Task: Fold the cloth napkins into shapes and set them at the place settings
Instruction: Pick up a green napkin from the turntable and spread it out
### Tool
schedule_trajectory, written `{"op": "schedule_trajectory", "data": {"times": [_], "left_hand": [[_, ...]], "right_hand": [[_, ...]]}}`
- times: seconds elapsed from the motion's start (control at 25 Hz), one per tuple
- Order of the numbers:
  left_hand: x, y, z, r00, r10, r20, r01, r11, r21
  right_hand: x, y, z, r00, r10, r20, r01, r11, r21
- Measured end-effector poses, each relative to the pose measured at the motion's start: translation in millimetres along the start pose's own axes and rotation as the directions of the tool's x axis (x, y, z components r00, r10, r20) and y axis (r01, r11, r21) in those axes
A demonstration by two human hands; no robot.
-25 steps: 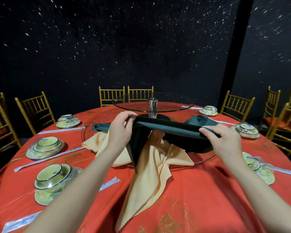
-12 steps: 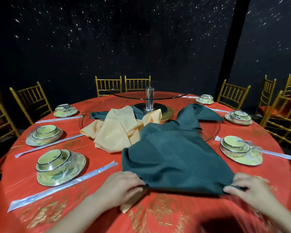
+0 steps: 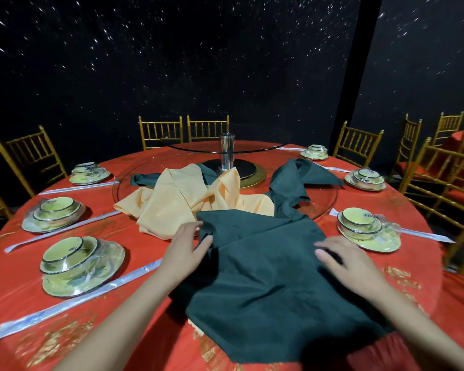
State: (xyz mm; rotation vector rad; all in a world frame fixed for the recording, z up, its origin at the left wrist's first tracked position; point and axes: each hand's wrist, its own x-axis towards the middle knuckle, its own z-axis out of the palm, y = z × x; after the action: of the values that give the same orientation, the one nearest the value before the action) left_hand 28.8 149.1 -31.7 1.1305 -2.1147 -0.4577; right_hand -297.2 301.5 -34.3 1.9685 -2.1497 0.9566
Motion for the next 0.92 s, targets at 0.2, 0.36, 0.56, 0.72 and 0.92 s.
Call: {"op": "schedule_trajectory", "data": {"times": [0.2, 0.36, 0.56, 0.72, 0.92], "left_hand": [[78, 28, 15, 0.987, 0.119, 0.112, -0.141, 0.965, 0.221], [130, 26, 28, 0.848, -0.099, 0.521, -0.063, 0.956, 0.285], [156, -25, 38, 0.736, -0.378, 0.561, -0.001, 0.829, 0.56], [179, -66, 36, 0.793, -0.367, 0.486, -0.195, 0.603, 0.773], [170, -52, 30, 0.936, 0.01, 0.352, -0.231, 0.771, 0.594]], "right_hand": [[8, 1, 59, 0.957, 0.162, 0.24, -0.082, 0.946, -0.313], [-3, 12, 80, 0.883, 0.282, 0.376, -0.129, 0.915, -0.382], [-10, 19, 84, 0.903, 0.294, 0.314, -0.188, 0.927, -0.326], [-14, 21, 92, 0.889, 0.317, 0.329, -0.238, 0.936, -0.259], [-8, 31, 97, 0.939, 0.199, 0.28, -0.135, 0.964, -0.23]]}}
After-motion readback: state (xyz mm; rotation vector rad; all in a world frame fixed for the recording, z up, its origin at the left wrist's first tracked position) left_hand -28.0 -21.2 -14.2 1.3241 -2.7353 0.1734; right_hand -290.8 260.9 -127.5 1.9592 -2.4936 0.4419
